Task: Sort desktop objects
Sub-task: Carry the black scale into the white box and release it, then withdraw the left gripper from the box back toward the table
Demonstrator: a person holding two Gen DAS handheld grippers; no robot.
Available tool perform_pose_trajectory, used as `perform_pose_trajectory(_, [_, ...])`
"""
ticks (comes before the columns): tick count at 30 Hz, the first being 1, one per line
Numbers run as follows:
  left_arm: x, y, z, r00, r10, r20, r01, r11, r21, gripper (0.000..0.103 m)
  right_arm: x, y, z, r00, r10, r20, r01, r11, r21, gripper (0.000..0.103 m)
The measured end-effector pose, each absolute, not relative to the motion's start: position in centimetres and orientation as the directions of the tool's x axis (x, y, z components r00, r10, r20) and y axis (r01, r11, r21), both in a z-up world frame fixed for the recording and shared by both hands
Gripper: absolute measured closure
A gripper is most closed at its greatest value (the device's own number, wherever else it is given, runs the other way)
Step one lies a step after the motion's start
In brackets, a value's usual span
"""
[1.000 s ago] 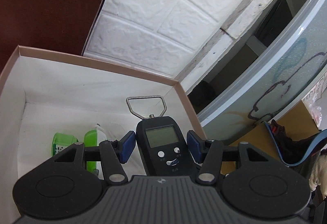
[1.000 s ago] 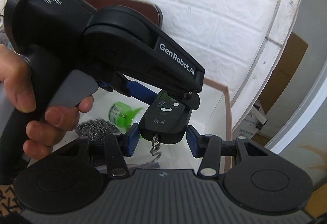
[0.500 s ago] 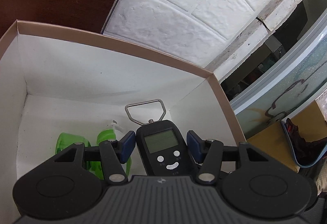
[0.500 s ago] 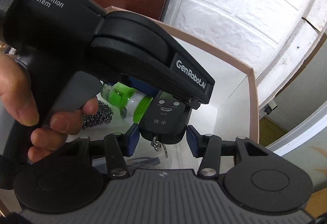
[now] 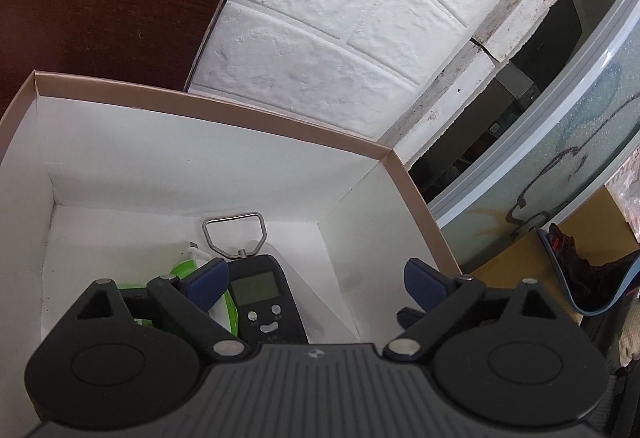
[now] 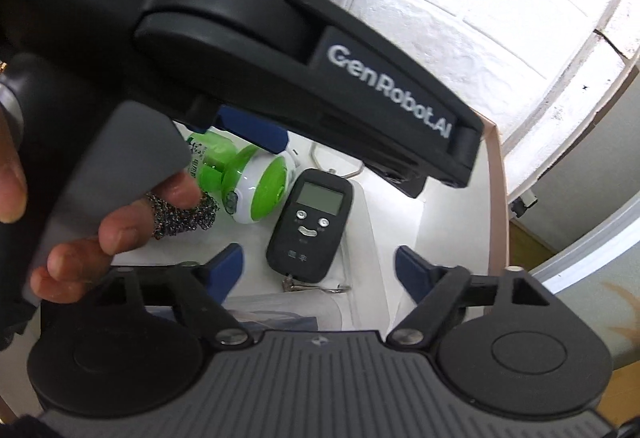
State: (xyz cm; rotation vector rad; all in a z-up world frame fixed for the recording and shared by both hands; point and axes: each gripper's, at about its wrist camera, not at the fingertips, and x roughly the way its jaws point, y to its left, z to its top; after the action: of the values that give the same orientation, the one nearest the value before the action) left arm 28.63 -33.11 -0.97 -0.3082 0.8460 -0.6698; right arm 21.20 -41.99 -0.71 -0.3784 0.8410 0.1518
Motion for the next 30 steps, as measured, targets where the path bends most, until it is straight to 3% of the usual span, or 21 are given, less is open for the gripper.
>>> perform_pose_trajectory(8, [27.2,-32.7,0.7,0.519,-0.633,-0.574,0.432,0.774,-0.463,0.004,19.4,-41.6,-0.4,0.675,-0.045,-0.736,-0.239,0.931,-0.275,0.009])
perform_pose_trajectory(30, [18.1,-29.9,4.5,0.633,-0.617,-0.467,0.543,0.784,-0.301,0.004,12.2,-42.6,3.2,0.796,-0.069,-0.602,-0.072,0.976,-0.206,0.008])
